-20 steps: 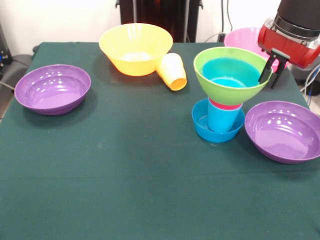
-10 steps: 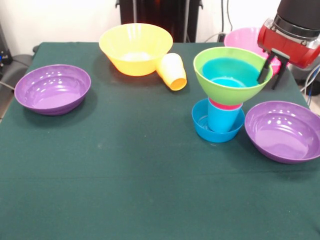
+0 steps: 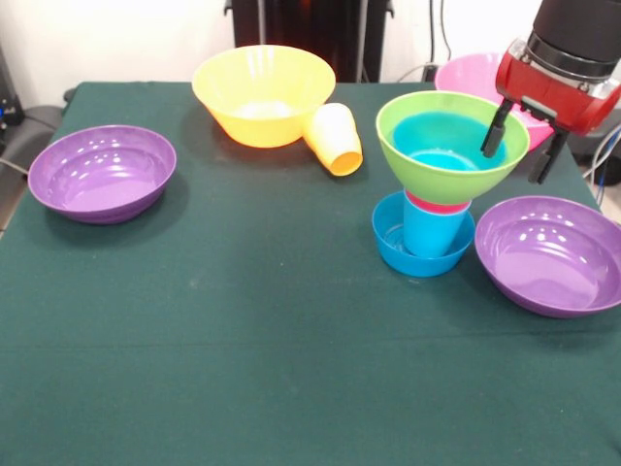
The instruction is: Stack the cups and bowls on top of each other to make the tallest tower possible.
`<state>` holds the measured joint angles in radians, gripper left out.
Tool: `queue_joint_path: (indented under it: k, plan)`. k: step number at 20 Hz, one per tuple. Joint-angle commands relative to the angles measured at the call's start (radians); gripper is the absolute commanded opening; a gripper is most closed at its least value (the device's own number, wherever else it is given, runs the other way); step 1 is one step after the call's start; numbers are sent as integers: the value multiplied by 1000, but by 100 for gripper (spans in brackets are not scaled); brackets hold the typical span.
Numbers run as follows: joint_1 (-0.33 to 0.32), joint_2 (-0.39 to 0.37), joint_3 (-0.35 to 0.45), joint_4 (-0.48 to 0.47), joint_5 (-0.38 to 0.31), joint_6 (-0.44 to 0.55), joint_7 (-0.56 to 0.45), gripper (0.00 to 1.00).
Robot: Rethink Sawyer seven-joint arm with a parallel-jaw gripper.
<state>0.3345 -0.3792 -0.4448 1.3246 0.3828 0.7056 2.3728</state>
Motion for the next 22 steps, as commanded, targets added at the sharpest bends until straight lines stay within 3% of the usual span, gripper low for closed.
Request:
queue_joint_path:
  k: [1,18,19,22]
  plan:
    - [14,41,69,69,-11,-47,177,100]
    - [-15,12,81,65,-25,-7,116,100]
    - [-26,20,77,27,-26,27,111,100]
    - [-34,-10,77,29,-24,55,101,100]
